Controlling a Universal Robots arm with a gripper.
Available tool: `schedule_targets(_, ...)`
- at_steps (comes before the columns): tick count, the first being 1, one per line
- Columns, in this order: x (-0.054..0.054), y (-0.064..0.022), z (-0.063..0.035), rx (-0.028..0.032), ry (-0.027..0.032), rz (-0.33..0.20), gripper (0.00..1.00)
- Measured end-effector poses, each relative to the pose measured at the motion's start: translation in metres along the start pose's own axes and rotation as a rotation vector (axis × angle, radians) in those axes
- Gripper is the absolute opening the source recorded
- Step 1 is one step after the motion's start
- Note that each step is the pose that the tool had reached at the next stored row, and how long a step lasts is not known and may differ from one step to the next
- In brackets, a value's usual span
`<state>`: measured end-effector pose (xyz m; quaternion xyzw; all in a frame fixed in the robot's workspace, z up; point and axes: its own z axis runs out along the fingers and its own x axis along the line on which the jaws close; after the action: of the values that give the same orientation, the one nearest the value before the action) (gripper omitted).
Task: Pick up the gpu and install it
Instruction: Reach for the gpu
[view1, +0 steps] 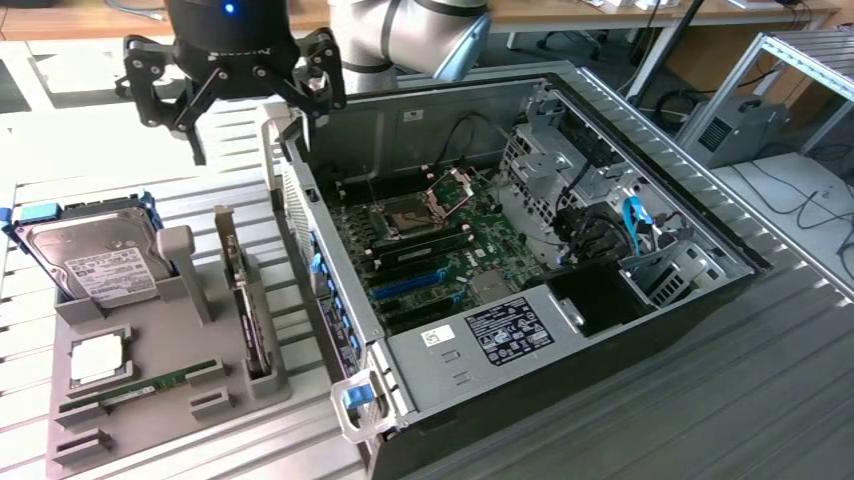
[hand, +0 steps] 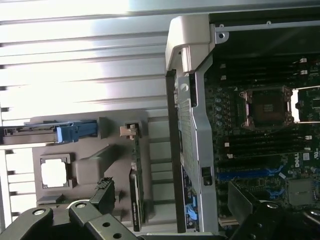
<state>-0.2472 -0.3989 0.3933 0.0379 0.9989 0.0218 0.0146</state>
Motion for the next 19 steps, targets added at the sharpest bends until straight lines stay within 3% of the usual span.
schedule_targets(19,0.032,-0.0024,-0.0010,-0.0002,-0.0023,0.000,0.99)
